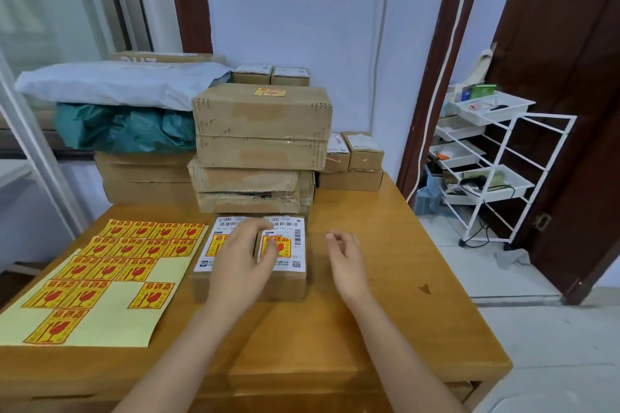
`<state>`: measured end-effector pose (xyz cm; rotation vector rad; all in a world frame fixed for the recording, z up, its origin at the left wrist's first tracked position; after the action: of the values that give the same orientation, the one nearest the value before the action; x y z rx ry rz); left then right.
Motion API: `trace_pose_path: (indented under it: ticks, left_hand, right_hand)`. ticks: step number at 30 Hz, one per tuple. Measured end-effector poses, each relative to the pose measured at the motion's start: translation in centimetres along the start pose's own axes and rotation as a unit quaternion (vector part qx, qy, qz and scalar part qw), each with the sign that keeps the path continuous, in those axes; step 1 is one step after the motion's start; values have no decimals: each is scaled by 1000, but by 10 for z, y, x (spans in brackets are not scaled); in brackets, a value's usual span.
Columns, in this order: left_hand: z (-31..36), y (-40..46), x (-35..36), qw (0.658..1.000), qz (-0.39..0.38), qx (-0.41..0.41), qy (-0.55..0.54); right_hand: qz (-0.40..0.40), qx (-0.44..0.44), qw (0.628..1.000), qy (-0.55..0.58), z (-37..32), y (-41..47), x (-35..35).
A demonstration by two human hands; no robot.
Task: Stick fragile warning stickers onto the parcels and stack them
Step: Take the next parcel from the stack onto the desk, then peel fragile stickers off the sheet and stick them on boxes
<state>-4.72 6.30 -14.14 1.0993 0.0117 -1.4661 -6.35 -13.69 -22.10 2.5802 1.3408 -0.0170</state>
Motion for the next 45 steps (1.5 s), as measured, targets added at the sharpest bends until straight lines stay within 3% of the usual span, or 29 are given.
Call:
trace_pose_path:
  ticks: [6, 9, 11, 19, 22, 26, 32, 36, 39, 45]
  left_hand:
    - [61, 46, 65, 976, -190, 91, 51]
    - [76, 70, 100, 967, -227, 102, 61]
    - [79, 88, 119, 970, -235, 63, 24]
    - [57, 135, 169, 946, -221, -190, -141]
    - [44, 151, 179, 942, -160, -255, -149]
    - [37, 171, 185, 948, -70, -273, -148]
    - [23, 193, 197, 922, -29, -339, -186]
    - [10, 199, 207, 901, -22, -374, -220]
    - [13, 198, 210, 911, -31, -360, -199]
    - [19, 195, 211, 923, -73, -350, -141]
  right_hand:
    - [32, -24, 998, -44, -17, 37, -48]
    - [52, -38, 996, -55, -25, 56, -66]
    - [66, -43, 995, -61, -26, 69, -74]
    - [79, -41, 992, -89, -12, 123, -73]
    - [81, -40, 989, -114, -7, 147, -68]
    - [97, -84, 977, -170, -16, 175, -68]
    - [96, 2, 994, -52, -19, 228, -80]
    - [71, 30, 997, -2, -17, 255, -84]
    - [35, 66, 997, 30, -11, 264, -80]
    - [72, 88, 993, 22, -5, 266, -96]
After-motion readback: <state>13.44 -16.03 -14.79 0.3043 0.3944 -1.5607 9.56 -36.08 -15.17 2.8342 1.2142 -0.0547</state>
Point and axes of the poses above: each hand's wrist, its own y-axis towards the middle knuckle, its own x-axis out of the palm, z = x × y, the point moved 7 cm from there along y, towards the middle knuckle, and after that the axes turned 10 degrees about y, right-handed, at the moved point
